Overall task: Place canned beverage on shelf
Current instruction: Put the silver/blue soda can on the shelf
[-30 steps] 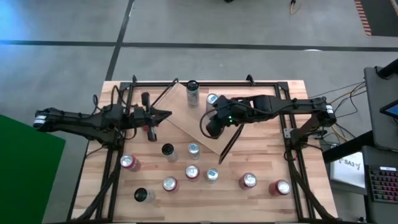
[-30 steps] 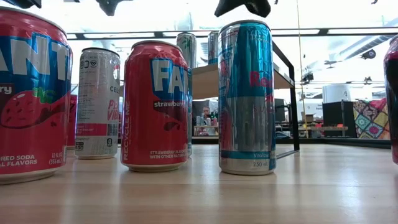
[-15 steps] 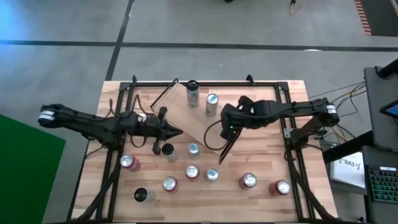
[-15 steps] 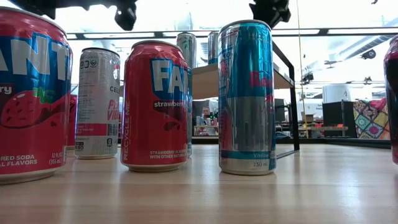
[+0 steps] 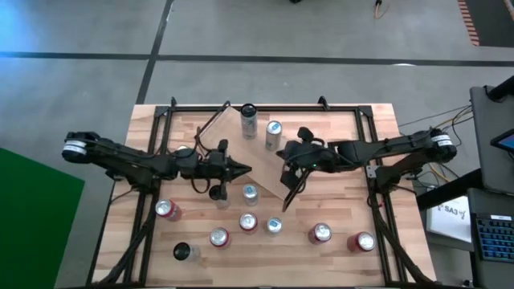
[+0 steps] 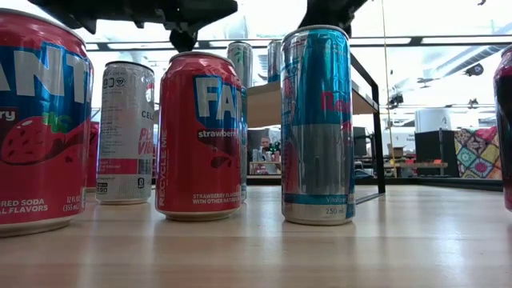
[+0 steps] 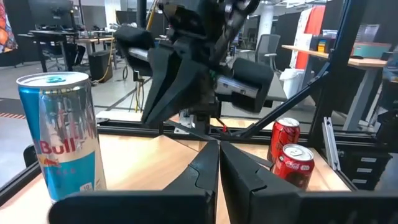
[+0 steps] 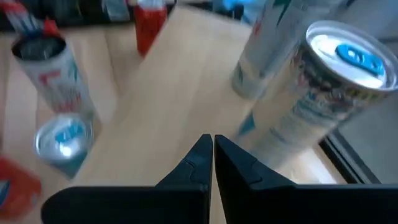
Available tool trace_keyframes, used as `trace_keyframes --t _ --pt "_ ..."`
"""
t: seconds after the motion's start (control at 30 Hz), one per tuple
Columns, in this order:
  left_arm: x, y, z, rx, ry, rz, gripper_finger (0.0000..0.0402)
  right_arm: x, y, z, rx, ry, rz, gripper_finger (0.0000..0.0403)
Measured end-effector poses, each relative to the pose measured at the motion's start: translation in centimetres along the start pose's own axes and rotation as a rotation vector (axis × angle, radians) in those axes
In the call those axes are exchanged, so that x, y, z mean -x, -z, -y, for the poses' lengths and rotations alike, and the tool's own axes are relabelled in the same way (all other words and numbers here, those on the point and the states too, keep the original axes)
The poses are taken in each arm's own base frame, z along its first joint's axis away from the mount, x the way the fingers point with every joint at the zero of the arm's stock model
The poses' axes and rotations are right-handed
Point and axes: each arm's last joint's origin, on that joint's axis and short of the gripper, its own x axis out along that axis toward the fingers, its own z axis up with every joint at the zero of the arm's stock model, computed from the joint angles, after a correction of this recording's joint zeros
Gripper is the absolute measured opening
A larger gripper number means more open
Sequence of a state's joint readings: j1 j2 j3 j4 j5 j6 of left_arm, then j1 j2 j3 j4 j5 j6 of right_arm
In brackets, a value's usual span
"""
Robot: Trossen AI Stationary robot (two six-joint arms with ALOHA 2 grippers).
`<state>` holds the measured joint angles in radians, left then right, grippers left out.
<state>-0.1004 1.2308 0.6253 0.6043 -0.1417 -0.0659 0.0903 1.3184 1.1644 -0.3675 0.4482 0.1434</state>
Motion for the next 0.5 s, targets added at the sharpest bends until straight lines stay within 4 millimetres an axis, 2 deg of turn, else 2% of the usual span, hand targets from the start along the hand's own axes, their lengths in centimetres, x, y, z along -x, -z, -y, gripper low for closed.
trace_keyframes --t 0.17,0.5 --pt "0.0 -0.1 0.1 0.000 0.002 0.002 0.0000 -0.9 1.1 0.3 -0.088 0.076 0.224 0.0009" --pt "0.1 -0.2 0.1 -0.004 0.002 -0.001 0.0000 -1.8 2.1 1.3 -0.156 0.144 0.233 0.0009"
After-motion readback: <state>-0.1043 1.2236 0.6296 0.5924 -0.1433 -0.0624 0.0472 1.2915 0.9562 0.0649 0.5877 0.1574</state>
